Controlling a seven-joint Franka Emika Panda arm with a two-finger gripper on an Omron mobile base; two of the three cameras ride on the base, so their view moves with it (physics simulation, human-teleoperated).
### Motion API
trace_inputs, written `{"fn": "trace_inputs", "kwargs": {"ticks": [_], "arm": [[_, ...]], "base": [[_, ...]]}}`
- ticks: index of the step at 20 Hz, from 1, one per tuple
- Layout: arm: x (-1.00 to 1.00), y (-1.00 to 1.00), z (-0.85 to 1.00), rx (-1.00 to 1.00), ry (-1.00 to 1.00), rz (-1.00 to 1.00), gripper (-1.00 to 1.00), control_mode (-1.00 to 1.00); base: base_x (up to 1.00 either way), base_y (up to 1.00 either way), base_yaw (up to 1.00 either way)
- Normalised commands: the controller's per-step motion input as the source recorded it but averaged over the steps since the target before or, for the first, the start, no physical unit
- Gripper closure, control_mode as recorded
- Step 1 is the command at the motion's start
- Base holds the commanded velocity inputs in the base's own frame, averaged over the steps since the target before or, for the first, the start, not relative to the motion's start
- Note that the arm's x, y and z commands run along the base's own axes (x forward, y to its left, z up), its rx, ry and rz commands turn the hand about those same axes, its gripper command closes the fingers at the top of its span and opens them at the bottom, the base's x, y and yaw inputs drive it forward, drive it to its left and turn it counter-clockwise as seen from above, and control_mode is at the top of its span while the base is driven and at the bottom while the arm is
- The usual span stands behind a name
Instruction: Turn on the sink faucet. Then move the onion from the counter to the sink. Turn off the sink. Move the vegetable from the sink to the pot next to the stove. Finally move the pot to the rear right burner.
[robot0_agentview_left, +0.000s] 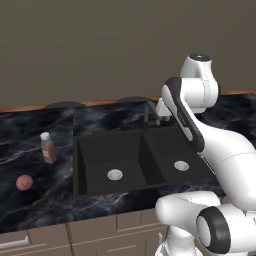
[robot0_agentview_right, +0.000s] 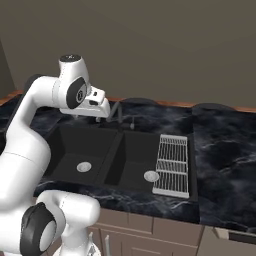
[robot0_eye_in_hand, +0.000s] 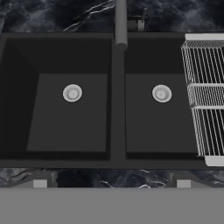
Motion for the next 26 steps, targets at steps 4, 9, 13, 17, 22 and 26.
{"fn": "trace_inputs", "kwargs": {"ticks": [4, 9, 13, 17, 22, 26], "arm": [[0.00, 0.00, 0.00, 0.00, 0.00, 0.00, -1.00, 1.00], [0.00, 0.00, 0.00, 0.00, 0.00, 0.00, -1.00, 1.00], [0.00, 0.00, 0.00, 0.00, 0.00, 0.00, -1.00, 1.00], [0.12, -0.09, 0.00, 0.00, 0.00, 0.03, -1.00, -1.00], [-0.01, -0.71, -0.05, 0.09, -0.04, 0.20, -1.00, -1.00], [0.00, -0.91, -0.12, 0.13, -0.07, 0.32, -1.00, -1.00]], "base": [[0.40, -0.22, 0.00], [0.44, -0.21, 0.00], [0.42, -0.21, 0.00], [0.09, -0.03, 0.01], [0.00, 0.00, 0.00], [0.00, 0.00, 0.00]]}}
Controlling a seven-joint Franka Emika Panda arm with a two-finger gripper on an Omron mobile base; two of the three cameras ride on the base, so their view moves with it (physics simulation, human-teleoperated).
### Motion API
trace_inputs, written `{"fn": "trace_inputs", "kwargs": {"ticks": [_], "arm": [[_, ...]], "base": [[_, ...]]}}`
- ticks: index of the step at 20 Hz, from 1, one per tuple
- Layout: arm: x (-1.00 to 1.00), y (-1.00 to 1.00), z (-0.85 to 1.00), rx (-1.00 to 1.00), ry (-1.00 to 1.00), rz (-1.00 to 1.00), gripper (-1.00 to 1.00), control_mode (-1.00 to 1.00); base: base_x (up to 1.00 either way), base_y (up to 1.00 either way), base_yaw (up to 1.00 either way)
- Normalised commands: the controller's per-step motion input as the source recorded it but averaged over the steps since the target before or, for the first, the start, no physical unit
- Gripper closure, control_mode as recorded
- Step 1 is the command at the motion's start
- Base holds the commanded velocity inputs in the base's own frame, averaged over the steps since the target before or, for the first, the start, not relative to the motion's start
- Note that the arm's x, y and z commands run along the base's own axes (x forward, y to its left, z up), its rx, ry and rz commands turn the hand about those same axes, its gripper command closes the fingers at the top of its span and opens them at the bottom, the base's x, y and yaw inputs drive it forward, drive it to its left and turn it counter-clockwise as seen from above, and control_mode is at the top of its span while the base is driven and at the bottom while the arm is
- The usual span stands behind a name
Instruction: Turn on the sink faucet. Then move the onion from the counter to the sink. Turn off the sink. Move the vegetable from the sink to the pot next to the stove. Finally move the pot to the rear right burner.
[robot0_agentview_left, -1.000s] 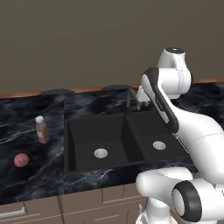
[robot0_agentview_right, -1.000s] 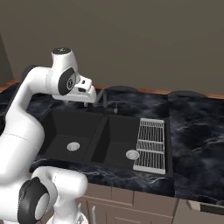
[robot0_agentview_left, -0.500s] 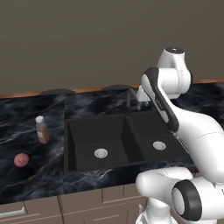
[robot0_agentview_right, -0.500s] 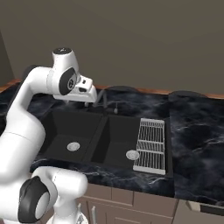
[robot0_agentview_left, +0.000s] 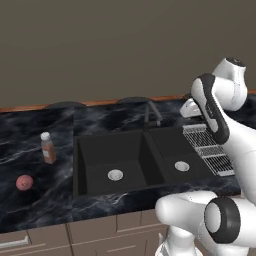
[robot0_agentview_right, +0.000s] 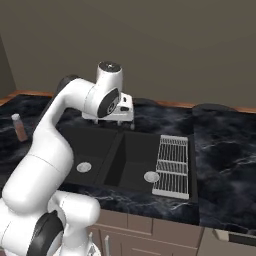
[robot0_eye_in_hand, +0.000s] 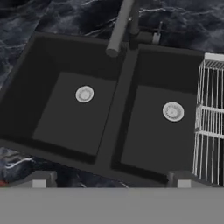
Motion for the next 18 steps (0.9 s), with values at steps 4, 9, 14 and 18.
{"fn": "trace_inputs", "kwargs": {"ticks": [4, 9, 14, 18], "arm": [[0.14, -0.73, -0.19, 0.13, -0.08, 0.38, -1.00, -1.00], [0.51, -0.27, -0.32, 0.13, -0.09, 0.41, -1.00, -1.00], [0.29, -0.06, -0.37, 0.13, -0.09, 0.36, -1.00, -1.00], [0.19, 0.00, -0.31, 0.10, -0.14, 0.33, -1.00, -1.00]], "base": [[0.00, 0.00, 0.00], [0.00, 0.00, 0.00], [0.00, 0.00, 0.00], [0.00, 0.00, 0.00]]}}
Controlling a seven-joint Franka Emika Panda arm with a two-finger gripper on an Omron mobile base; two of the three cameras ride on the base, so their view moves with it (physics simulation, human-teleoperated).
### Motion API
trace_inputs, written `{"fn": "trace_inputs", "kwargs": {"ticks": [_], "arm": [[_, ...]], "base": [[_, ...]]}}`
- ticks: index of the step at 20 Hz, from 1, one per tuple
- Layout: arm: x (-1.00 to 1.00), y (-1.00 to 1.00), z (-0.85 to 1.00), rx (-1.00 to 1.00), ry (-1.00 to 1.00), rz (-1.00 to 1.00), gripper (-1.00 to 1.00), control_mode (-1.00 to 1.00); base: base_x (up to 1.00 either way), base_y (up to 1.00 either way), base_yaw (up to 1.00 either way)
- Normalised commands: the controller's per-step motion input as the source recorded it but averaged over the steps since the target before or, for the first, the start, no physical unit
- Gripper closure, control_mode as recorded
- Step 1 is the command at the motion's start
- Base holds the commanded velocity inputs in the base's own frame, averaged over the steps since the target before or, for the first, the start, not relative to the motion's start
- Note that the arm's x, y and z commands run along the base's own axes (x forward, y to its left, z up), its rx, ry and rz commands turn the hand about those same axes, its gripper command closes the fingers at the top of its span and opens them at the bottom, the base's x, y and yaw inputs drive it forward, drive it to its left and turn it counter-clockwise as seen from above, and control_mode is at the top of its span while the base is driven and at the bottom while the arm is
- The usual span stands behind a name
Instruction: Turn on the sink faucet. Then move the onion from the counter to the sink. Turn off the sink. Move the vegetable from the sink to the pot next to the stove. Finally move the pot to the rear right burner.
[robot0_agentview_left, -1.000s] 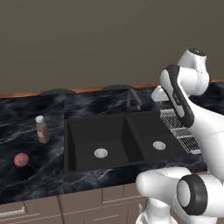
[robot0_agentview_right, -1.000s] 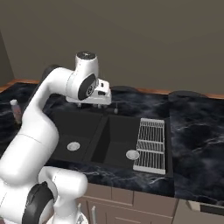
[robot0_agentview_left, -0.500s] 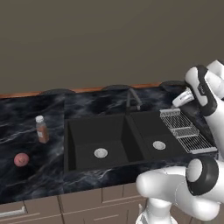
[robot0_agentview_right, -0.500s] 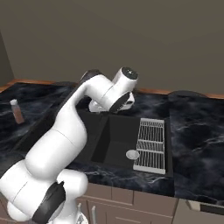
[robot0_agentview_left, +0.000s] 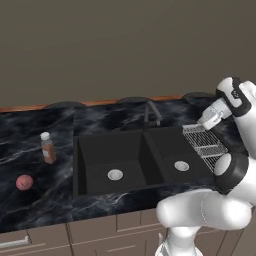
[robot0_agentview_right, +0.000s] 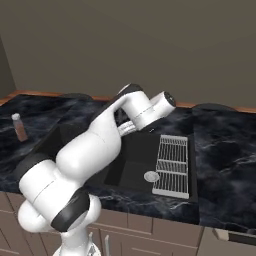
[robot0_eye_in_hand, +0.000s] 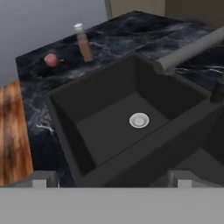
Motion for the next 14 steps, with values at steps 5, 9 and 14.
{"fn": "trace_inputs", "kwargs": {"ticks": [5, 9, 14], "arm": [[0.32, 0.00, -0.17, 0.12, -0.15, 0.28, -1.00, -1.00], [0.40, 0.00, -0.02, 0.17, -0.13, 0.25, -1.00, -1.00], [0.42, 0.02, -0.02, 0.15, -0.11, 0.20, -1.00, -1.00]], "base": [[0.00, 0.00, 0.00], [0.00, 0.00, 0.00], [0.00, 0.00, 0.00]]}}
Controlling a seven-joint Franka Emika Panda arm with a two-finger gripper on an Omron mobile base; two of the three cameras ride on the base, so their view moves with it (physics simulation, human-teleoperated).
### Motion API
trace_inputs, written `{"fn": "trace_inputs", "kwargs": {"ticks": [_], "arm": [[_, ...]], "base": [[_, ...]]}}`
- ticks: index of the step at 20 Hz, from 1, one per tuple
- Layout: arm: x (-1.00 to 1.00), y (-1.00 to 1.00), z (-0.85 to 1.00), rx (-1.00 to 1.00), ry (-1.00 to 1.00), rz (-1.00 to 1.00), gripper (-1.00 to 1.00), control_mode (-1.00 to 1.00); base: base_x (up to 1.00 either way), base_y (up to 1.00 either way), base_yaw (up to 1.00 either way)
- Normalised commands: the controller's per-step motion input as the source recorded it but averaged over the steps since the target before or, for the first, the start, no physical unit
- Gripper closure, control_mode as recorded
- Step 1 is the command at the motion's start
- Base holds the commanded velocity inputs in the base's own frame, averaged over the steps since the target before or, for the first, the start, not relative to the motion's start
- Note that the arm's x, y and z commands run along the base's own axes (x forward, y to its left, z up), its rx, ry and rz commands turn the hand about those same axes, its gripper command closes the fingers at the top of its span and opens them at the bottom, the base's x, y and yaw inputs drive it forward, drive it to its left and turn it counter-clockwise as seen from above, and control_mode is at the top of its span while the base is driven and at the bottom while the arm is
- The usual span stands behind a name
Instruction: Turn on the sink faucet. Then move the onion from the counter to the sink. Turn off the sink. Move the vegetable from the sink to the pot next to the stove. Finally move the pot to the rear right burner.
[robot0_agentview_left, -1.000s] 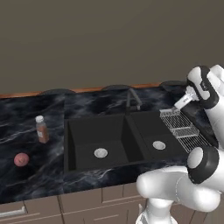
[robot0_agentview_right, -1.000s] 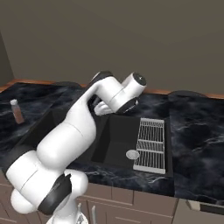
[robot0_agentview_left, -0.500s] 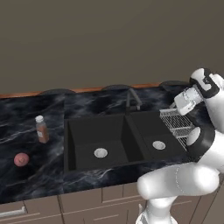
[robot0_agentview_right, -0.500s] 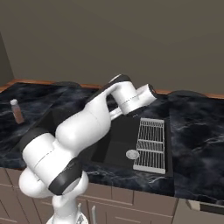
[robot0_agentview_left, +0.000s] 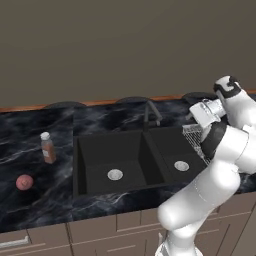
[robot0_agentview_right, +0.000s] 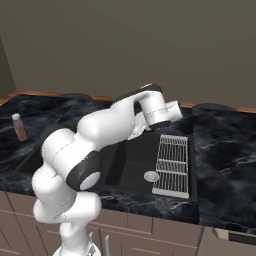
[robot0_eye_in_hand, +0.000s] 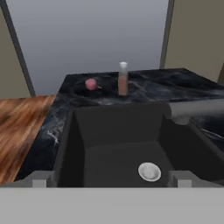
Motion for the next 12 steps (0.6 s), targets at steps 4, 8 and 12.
{"fn": "trace_inputs", "kwargs": {"ticks": [4, 8, 12], "arm": [[0.39, 0.08, -0.02, 0.11, -0.04, 0.04, -1.00, -1.00], [0.29, 0.01, 0.00, 0.06, 0.00, 0.00, -1.00, -1.00], [0.30, 0.04, -0.01, 0.02, 0.00, -0.02, -1.00, -1.00]], "base": [[0.00, 0.00, 0.00], [0.00, 0.00, 0.00], [0.00, 0.00, 0.00]]}}
